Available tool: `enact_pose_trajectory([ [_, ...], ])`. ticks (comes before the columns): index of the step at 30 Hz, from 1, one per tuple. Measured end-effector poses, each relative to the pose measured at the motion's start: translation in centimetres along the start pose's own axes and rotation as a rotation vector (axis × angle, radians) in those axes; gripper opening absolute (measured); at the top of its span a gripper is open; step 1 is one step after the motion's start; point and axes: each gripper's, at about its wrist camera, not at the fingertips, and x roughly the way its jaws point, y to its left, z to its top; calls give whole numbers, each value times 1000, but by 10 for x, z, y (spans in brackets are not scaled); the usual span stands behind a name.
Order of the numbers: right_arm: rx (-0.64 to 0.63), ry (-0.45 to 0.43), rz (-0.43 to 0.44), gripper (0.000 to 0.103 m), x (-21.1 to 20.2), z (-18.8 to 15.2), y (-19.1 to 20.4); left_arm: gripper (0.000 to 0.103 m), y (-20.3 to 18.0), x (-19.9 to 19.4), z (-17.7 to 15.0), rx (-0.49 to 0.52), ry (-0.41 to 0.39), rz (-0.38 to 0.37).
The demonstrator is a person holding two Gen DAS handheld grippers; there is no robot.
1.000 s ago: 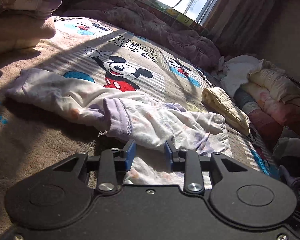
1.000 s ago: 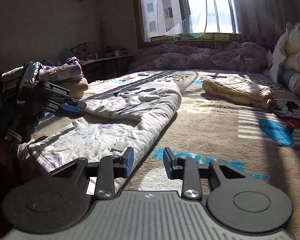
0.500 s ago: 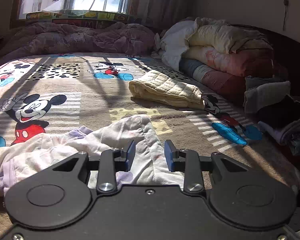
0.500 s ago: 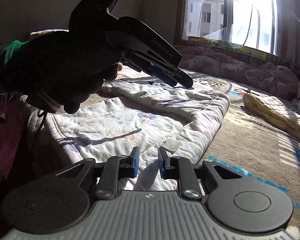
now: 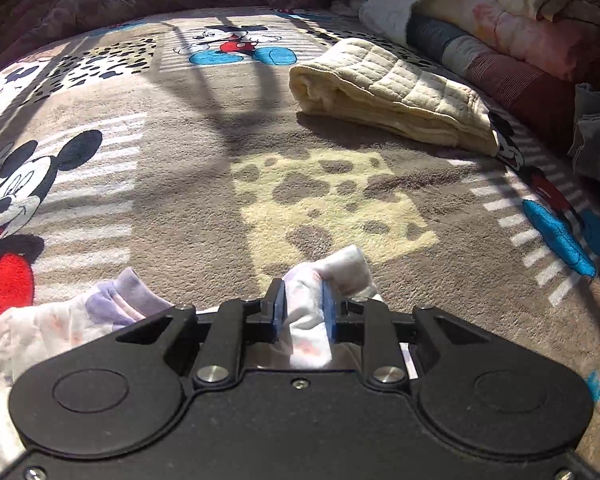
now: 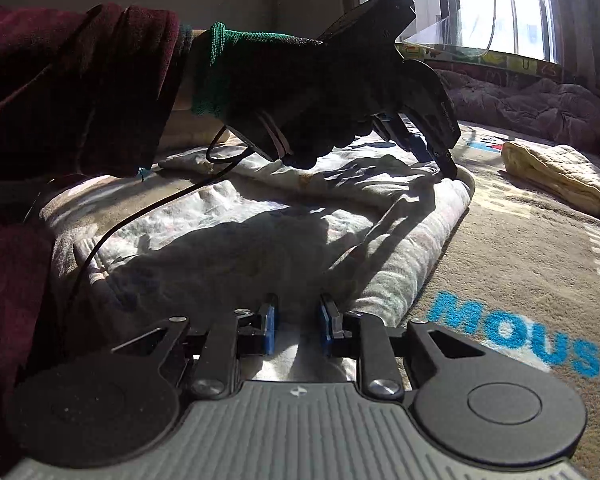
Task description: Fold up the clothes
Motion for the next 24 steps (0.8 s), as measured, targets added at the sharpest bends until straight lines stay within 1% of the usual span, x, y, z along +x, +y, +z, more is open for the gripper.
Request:
enact_pose_trajectory([
  [1, 8, 3, 7, 25, 2, 0, -1, 25, 3, 2, -4, -39, -6, 8],
  [2, 15, 5, 12, 25, 2, 0, -2, 25, 3, 0, -4, -56, -13, 11],
  [4, 26, 6, 19, 25, 3, 0, -3, 29, -5, -3, -1, -15, -21, 31],
  [5, 23, 6, 17, 25, 3, 0, -3, 33, -8, -7, 2, 6, -33, 39],
  [6, 21, 6, 14, 25, 3, 0, -2, 37, -10, -15, 3, 14, -60, 44],
  [9, 23, 1, 11, 26, 2, 0, -2, 34, -20, -53, 1, 67, -171, 50],
  [10, 26, -2, 10, 26, 2, 0, -2, 34, -24, -65, -3, 81, -195, 33],
  [11, 21, -3, 7, 27, 2, -1, -1, 34, -25, -71, -8, 87, -195, 1],
  [12, 17, -5, 3, 27, 2, -1, 0, 34, -26, -67, -13, 97, -169, -3],
  [14, 19, -9, 3, 27, 2, -2, 0, 33, -27, -45, -27, 133, -81, 30],
  [15, 22, -12, 4, 27, 2, -3, -1, 35, -27, -34, -34, 151, -37, 47],
  [16, 18, -14, 2, 28, 2, -3, 0, 36, -25, -26, -40, 153, -32, 42],
  [17, 14, -17, 0, 28, 2, -4, 0, 36, -22, -26, -41, 137, -53, 24],
  [19, -2, -29, -8, 30, 1, -5, 3, 33, -24, -44, -36, 116, -82, 16],
  [21, -23, -61, -11, 32, -9, -4, 6, 34, -26, -74, -37, 120, -142, 10],
  [22, -7, -78, -19, 33, -20, -4, 2, 34, -25, -93, -42, 113, -174, 3],
  [24, 26, -113, -36, 33, -42, -4, -4, 34, -22, -124, -58, 87, -211, -17],
])
